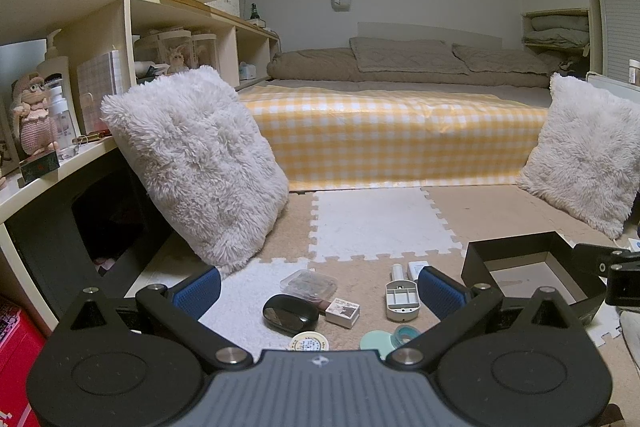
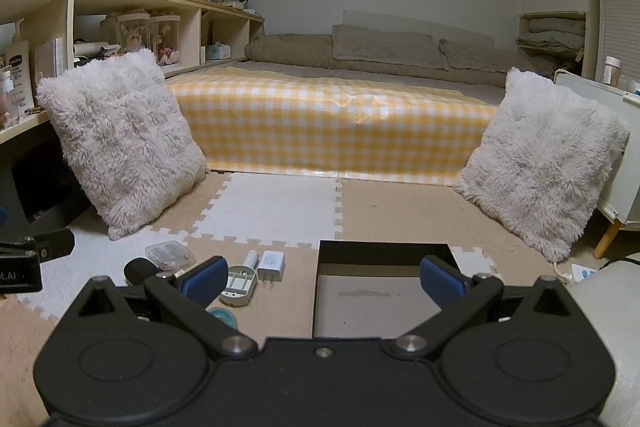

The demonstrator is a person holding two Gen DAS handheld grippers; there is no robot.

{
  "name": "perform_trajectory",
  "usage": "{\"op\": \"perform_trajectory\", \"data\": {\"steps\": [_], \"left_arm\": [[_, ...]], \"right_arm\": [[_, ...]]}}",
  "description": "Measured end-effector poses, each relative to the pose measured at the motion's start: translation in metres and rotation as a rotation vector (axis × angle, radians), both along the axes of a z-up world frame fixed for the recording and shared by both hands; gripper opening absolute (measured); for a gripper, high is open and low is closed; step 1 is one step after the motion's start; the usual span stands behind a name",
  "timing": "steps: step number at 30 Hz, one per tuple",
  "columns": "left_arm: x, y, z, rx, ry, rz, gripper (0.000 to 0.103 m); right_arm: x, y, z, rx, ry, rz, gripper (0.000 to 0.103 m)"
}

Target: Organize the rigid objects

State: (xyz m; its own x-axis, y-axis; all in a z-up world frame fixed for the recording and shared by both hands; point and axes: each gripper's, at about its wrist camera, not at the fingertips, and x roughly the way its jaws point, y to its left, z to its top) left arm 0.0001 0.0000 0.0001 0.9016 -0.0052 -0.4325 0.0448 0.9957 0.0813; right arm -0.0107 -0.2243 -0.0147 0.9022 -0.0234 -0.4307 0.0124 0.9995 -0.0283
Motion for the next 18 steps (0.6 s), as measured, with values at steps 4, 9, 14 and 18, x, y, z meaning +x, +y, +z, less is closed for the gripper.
{"op": "perform_trajectory", "data": {"steps": [4, 9, 14, 18], "left_arm": [[0.0001, 0.0002, 0.0, -0.001, 0.001, 0.0, 0.103], [0.0001, 0.0001, 0.0, -0.002, 0.001, 0.0, 0.103], [0.0001, 0.0002, 0.0001, -0.002, 0.001, -0.001, 0.103], [0.0002, 0.0, 0.0, -0.002, 0.002, 0.0, 0.103]], "right_arm": [[0.0001, 0.0001, -0.0007, 0.0, 0.003, -0.001, 0.103], [0.0001, -0.0001, -0.0007, -0.001, 0.003, 0.0, 0.103], [0.0014, 0.0002, -0.0009, -0.002, 0.006, -0.001, 0.103], [0.0006, 0.0007, -0.0016, -0.003, 0.008, 0.0, 0.103]]}}
